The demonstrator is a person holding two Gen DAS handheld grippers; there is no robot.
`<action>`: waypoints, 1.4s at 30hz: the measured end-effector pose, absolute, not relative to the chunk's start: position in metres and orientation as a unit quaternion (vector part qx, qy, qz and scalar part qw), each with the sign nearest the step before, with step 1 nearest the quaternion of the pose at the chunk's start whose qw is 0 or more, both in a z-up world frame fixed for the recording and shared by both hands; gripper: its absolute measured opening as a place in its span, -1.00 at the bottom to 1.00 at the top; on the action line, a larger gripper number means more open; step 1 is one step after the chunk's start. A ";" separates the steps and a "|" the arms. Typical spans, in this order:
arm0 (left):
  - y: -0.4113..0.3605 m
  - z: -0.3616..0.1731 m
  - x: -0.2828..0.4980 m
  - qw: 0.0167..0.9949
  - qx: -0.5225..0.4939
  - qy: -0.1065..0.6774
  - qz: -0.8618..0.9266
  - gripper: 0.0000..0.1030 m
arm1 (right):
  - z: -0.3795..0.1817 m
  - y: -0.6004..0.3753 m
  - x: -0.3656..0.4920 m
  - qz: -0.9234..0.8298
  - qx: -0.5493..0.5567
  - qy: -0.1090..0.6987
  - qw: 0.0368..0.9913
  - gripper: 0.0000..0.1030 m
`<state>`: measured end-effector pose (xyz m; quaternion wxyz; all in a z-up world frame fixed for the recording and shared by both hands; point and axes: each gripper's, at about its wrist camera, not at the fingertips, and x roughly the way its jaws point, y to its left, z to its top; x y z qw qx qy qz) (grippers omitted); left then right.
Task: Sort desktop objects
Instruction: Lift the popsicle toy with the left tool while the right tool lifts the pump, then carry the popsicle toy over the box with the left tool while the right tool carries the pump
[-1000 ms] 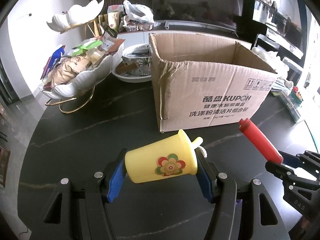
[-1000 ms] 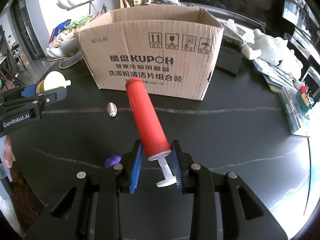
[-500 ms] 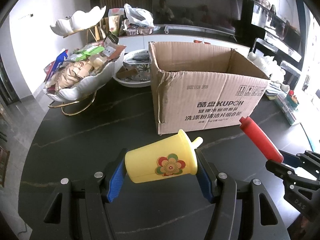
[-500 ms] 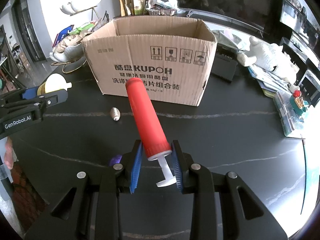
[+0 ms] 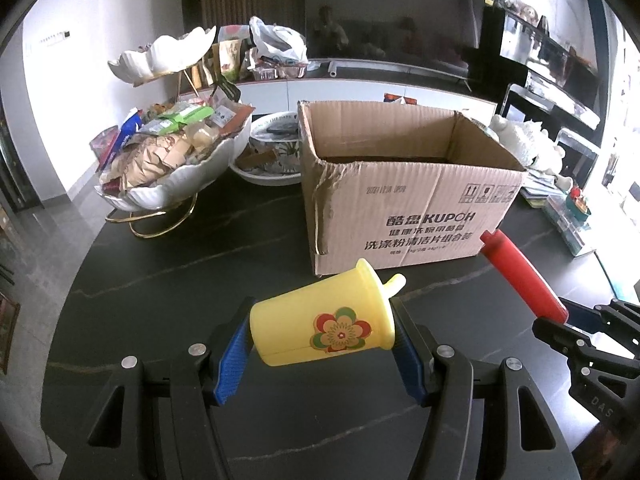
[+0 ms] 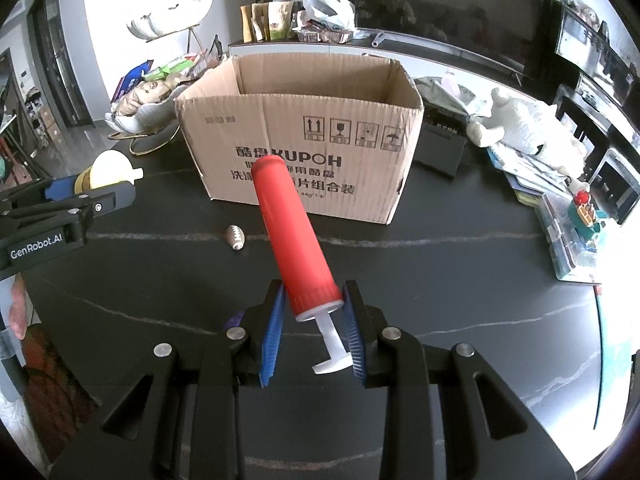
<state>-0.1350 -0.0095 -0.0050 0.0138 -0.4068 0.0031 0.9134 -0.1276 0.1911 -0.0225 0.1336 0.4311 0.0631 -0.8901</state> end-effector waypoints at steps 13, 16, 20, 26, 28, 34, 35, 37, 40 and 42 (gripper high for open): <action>-0.005 0.018 -0.131 0.019 -0.383 0.008 0.924 0.16 | 0.002 0.194 -0.121 -0.902 0.406 0.072 0.130 -0.49; -0.003 0.022 -0.133 0.019 -0.380 0.010 0.925 0.16 | 0.008 0.195 -0.121 -0.904 0.400 0.073 0.128 -0.49; -0.002 0.026 -0.136 0.023 -0.378 0.010 0.925 0.16 | 0.014 0.197 -0.122 -0.907 0.395 0.075 0.127 -0.49; 0.002 0.032 -0.138 0.026 -0.374 0.014 0.927 0.16 | 0.019 0.198 -0.125 -0.908 0.391 0.075 0.126 -0.49; 0.003 0.034 -0.139 0.026 -0.373 0.015 0.928 0.16 | 0.020 0.199 -0.125 -0.909 0.390 0.076 0.126 -0.49; 0.005 0.039 -0.144 0.027 -0.370 0.018 0.928 0.16 | 0.026 0.200 -0.128 -0.911 0.385 0.075 0.126 -0.48; 0.005 0.040 -0.144 0.027 -0.370 0.018 0.929 0.16 | 0.027 0.200 -0.129 -0.912 0.384 0.074 0.126 -0.49; 0.006 0.042 -0.146 0.027 -0.368 0.018 0.929 0.16 | 0.029 0.200 -0.132 -0.912 0.383 0.075 0.125 -0.49; 0.008 0.044 -0.149 0.027 -0.366 0.023 0.930 0.16 | 0.032 0.199 -0.136 -0.913 0.381 0.076 0.124 -0.49; 0.009 0.045 -0.152 0.027 -0.366 0.025 0.930 0.16 | 0.035 0.199 -0.140 -0.914 0.379 0.076 0.123 -0.49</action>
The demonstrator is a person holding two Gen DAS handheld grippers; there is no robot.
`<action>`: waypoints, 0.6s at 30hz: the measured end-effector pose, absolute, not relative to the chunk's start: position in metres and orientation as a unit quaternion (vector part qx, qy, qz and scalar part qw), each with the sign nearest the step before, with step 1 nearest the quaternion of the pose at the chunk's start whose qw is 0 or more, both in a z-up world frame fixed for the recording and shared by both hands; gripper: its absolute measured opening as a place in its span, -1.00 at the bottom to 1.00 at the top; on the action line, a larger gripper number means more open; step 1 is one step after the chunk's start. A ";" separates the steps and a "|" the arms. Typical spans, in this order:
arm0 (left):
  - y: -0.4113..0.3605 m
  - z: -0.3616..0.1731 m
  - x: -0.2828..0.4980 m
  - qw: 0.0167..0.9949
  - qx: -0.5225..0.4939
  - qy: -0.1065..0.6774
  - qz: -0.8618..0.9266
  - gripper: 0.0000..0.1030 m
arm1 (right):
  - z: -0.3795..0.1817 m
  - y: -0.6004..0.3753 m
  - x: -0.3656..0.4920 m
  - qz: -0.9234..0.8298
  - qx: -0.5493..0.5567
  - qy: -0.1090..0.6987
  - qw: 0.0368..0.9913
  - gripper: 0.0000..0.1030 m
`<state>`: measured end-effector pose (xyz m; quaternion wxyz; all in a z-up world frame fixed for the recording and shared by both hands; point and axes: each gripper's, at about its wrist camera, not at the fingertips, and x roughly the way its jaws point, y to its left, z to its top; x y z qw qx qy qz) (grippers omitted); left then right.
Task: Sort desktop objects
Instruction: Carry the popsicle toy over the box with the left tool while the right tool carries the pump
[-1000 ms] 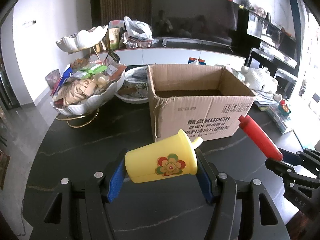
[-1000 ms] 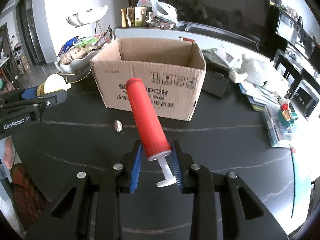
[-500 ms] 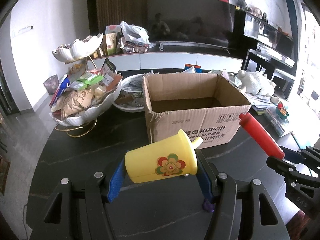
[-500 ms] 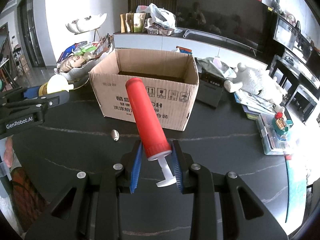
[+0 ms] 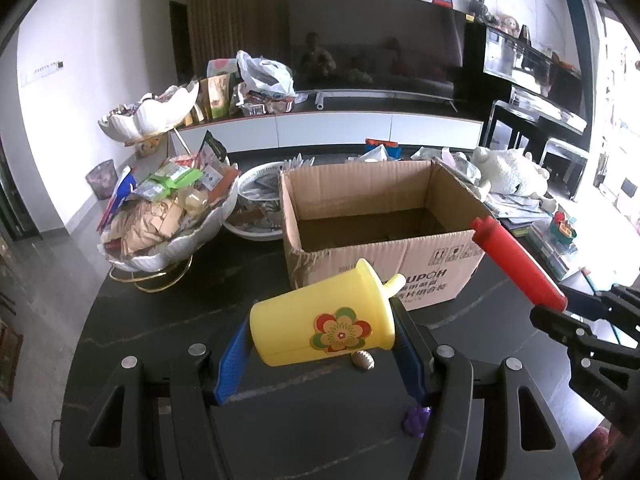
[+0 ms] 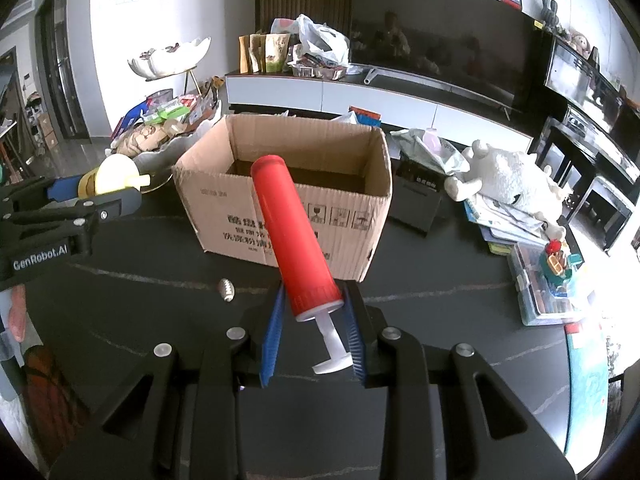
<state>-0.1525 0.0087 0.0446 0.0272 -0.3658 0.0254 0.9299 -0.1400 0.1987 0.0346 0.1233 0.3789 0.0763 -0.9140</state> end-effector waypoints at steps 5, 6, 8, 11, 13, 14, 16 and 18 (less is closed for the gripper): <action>0.009 0.044 -0.161 0.031 -0.371 0.023 0.928 0.16 | 0.040 0.197 -0.149 -0.915 0.376 0.079 0.124 -0.49; 0.009 0.044 -0.163 0.031 -0.372 0.021 0.927 0.16 | 0.041 0.197 -0.150 -0.915 0.375 0.079 0.125 -0.48; 0.009 0.044 -0.167 0.030 -0.373 0.022 0.927 0.16 | 0.042 0.196 -0.153 -0.915 0.375 0.079 0.124 -0.49; 0.010 0.044 -0.173 0.032 -0.375 0.023 0.926 0.16 | 0.043 0.196 -0.158 -0.915 0.375 0.081 0.124 -0.49; 0.010 0.045 -0.176 0.032 -0.374 0.024 0.926 0.16 | 0.043 0.195 -0.161 -0.915 0.376 0.082 0.124 -0.49; 0.010 0.046 -0.178 0.032 -0.374 0.025 0.927 0.16 | 0.043 0.195 -0.162 -0.915 0.376 0.082 0.124 -0.49; 0.011 0.047 -0.181 0.033 -0.374 0.024 0.926 0.16 | 0.042 0.195 -0.166 -0.914 0.377 0.084 0.123 -0.49; 0.011 0.048 -0.185 0.034 -0.374 0.025 0.926 0.16 | 0.042 0.194 -0.170 -0.913 0.379 0.086 0.124 -0.49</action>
